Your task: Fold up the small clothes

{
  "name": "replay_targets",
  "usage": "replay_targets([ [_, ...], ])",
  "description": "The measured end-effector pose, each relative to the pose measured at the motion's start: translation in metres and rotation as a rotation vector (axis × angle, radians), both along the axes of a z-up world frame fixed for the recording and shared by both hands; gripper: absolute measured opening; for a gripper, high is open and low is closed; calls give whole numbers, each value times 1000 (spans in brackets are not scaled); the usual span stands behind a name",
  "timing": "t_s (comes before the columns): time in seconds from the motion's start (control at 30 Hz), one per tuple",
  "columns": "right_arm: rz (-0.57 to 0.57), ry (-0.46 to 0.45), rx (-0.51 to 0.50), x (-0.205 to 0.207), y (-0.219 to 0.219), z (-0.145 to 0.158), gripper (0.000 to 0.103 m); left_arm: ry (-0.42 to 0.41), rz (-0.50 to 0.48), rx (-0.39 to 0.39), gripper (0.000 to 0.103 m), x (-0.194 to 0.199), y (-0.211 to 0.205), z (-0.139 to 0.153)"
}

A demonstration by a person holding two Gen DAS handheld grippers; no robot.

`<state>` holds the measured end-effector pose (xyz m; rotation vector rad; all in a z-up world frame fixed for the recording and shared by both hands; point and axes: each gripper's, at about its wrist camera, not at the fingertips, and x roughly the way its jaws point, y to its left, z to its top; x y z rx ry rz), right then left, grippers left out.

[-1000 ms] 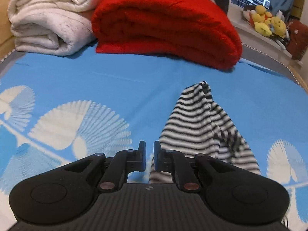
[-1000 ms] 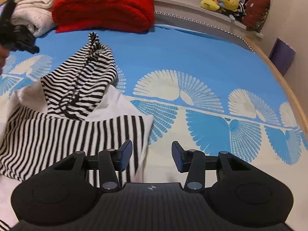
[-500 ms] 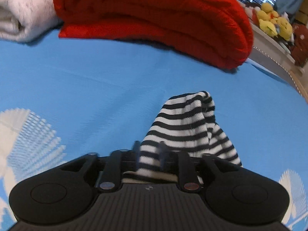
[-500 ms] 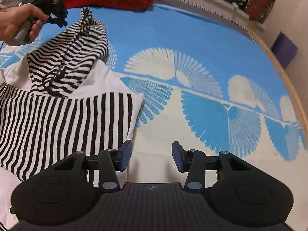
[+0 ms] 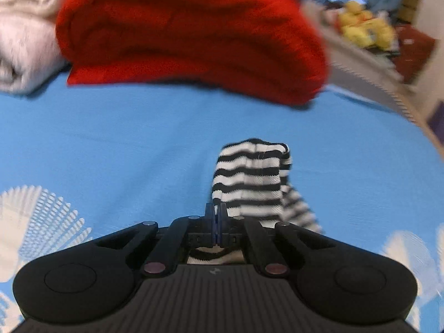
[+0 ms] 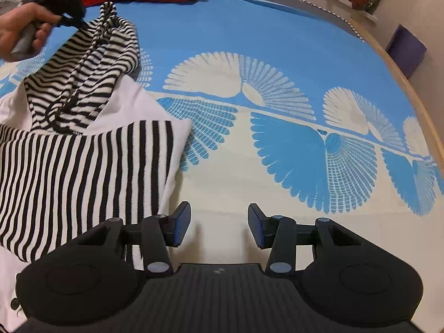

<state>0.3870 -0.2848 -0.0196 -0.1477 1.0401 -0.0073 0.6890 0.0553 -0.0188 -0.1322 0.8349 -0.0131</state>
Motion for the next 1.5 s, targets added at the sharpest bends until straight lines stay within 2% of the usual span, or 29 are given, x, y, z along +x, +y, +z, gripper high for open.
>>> replay_targets([
  [0.1,-13,-27,15,0,-2,10,47,-66,-141,-11,0,-68,-11,32],
  [0.23,-15,-73,42,-3,0,28,47,-110,-366,5,0,-201,-30,59],
  [0.3,-24,-89,57,-5,-2,35,47,-78,-489,6,0,-270,-33,62],
  [0.37,-37,-105,74,-8,-2,42,47,23,-593,45,1,-333,-30,55],
  [0.4,-41,-114,83,-9,-1,45,47,76,-625,51,1,-353,-27,52],
  [0.47,-43,-134,103,-14,1,52,47,168,-644,61,4,-385,-16,51],
  [0.5,-45,-146,116,-16,3,56,47,172,-613,82,4,-393,-9,54],
  [0.53,-48,-154,126,-18,5,59,47,171,-526,93,4,-395,1,59],
  [0.57,-50,-160,137,-20,7,60,47,185,-417,59,4,-390,12,61],
  [0.67,-53,-173,194,-24,15,63,46,226,-109,-114,4,-371,42,55],
  [0.7,-57,-174,228,-24,17,64,39,220,-32,-165,4,-366,49,49],
  [0.73,-63,-175,274,-24,18,64,27,230,27,-206,4,-362,52,41],
  [0.8,-84,-175,376,-22,18,63,20,293,121,-282,5,-352,56,25],
  [0.93,-164,-151,528,-13,22,55,22,342,167,-348,13,-336,53,6],
  [1.0,-197,-119,582,-3,25,46,23,375,195,-358,13,-331,52,-6],
  [1.07,-205,-81,617,6,31,36,33,410,210,-376,14,-324,52,-23],
  [1.13,-227,-58,648,16,38,29,47,437,205,-399,14,-327,56,-32],
  [1.27,-248,-32,696,33,52,18,48,481,180,-392,23,-321,51,-48],
  [1.5,-252,-10,697,64,70,-1,49,521,126,-386,24,-320,40,-59],
])
